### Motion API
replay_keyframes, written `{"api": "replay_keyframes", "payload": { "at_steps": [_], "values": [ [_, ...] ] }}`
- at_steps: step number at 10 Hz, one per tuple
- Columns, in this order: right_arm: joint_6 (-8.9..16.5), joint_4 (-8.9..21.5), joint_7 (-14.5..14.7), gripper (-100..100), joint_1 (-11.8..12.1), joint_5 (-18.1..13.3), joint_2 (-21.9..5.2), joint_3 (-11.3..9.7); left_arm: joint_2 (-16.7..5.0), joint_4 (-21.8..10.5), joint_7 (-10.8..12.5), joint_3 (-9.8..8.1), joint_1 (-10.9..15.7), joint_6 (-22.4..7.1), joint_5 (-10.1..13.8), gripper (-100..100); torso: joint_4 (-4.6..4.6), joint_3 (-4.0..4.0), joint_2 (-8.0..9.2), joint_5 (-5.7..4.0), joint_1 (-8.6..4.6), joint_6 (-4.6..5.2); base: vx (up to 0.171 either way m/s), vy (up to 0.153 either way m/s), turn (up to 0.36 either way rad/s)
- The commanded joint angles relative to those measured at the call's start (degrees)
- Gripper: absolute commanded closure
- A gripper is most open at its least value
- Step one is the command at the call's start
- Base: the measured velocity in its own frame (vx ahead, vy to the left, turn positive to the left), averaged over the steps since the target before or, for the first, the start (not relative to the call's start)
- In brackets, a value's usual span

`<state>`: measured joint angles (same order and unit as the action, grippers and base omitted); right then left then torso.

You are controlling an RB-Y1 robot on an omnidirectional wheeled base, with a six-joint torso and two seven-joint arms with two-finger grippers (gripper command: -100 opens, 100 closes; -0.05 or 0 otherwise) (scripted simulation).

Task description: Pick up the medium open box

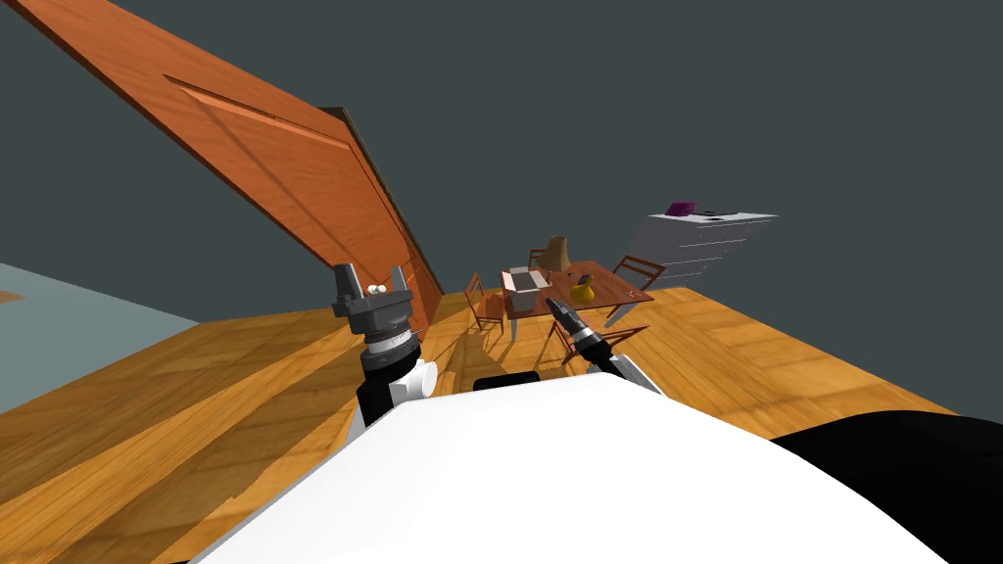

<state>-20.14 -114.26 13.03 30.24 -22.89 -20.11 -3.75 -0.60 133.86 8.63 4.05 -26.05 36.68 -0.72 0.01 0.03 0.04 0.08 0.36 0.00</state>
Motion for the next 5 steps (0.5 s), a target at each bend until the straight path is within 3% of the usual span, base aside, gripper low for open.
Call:
{"api": "replay_keyframes", "payload": {
  "at_steps": [1,5],
  "values": [
    [1.5,1.7,0.8,-100,-0.8,-1.3,-0.9,-0.1,0.0,0.0,0.0,0.0,0.0,0.0,0.0,0,0.0,0.0,0.0,0.0,0.0,0.0,-0.003,0.09,0.013],
    [8.3,8.4,5.4,-100,-1.8,-8.6,-7.4,-0.3,0.0,0.0,0.0,0.0,0.0,0.0,0.0,0,0.0,-0.01,-0.02,0.04,0.17,0.0,0.0,0.135,0.058]
  ]
}}
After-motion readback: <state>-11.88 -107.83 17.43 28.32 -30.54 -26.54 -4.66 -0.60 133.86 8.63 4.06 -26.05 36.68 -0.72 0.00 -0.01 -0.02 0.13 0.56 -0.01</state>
